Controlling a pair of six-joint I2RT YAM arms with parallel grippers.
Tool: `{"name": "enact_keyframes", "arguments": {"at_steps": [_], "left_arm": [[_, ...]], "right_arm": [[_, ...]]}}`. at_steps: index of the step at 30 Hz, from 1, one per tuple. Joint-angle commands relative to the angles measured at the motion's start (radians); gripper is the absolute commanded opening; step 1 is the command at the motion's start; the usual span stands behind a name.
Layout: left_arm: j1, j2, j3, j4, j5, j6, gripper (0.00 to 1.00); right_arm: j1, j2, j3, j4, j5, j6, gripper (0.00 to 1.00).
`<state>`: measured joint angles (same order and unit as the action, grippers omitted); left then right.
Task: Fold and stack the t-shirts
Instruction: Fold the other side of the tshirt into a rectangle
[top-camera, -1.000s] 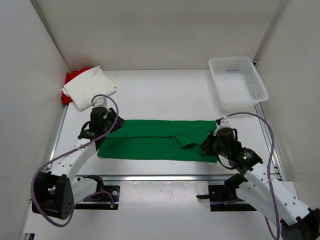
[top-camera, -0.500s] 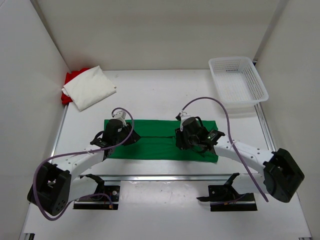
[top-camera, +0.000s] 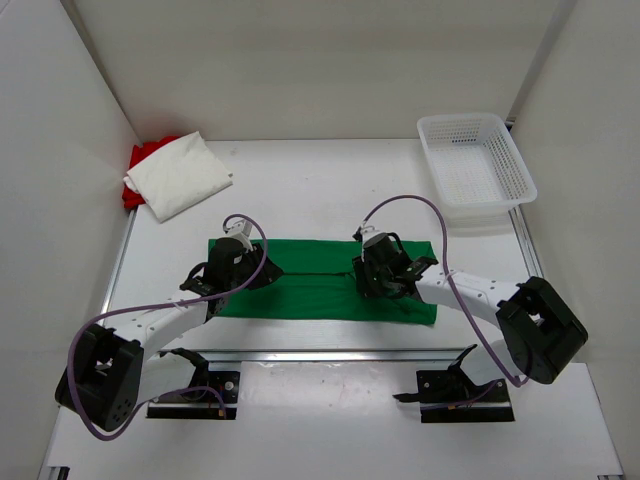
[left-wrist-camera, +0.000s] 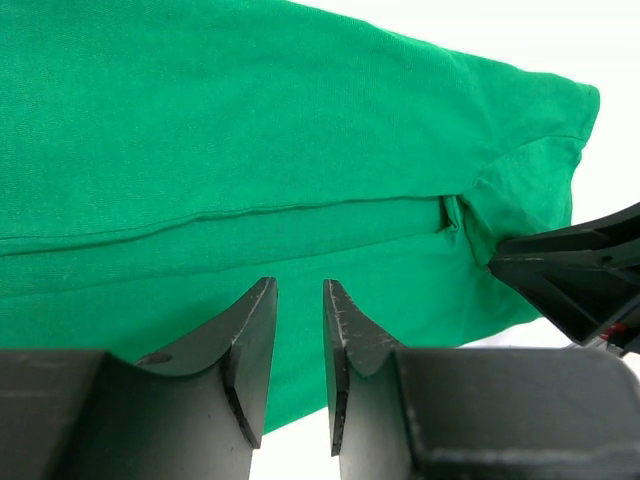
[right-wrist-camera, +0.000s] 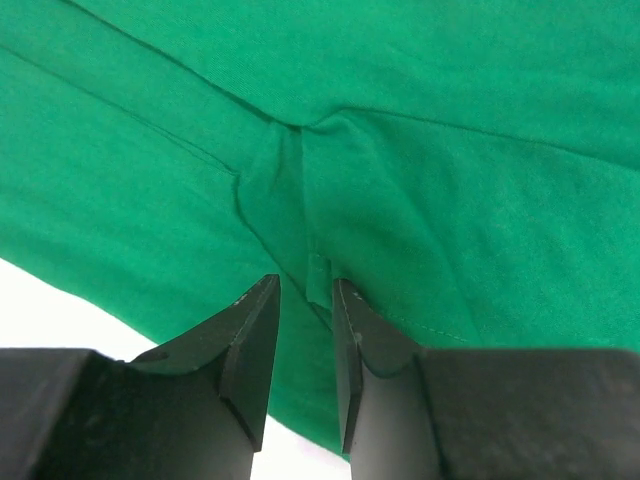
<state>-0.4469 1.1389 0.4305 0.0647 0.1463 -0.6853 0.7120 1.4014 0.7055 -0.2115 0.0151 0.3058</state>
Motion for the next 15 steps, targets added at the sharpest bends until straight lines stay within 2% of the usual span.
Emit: {"name": "enact_keyframes", "arguments": {"at_steps": [1, 4, 9, 15], "left_arm": [[-0.003, -0.007, -0.009, 0.032, 0.028, -0.005, 0.36], [0.001, -0.008, -0.006, 0.033, 0.022, -0.006, 0.35], [0.008, -0.014, -0.007, 0.035, 0.029, -0.014, 0.35], [0.005, -0.024, -0.004, 0.034, 0.027, -0.017, 0.35]], "right_arm": [[-0.012, 0.007, -0.029, 0.063, 0.016, 0.01, 0.27], [-0.017, 0.03, -0.031, 0.067, 0.002, -0.01, 0.27], [0.029, 0.073, -0.012, 0.047, 0.08, -0.028, 0.27], [0.007, 0.045, -0.038, 0.086, 0.048, 0.015, 0.11]]}}
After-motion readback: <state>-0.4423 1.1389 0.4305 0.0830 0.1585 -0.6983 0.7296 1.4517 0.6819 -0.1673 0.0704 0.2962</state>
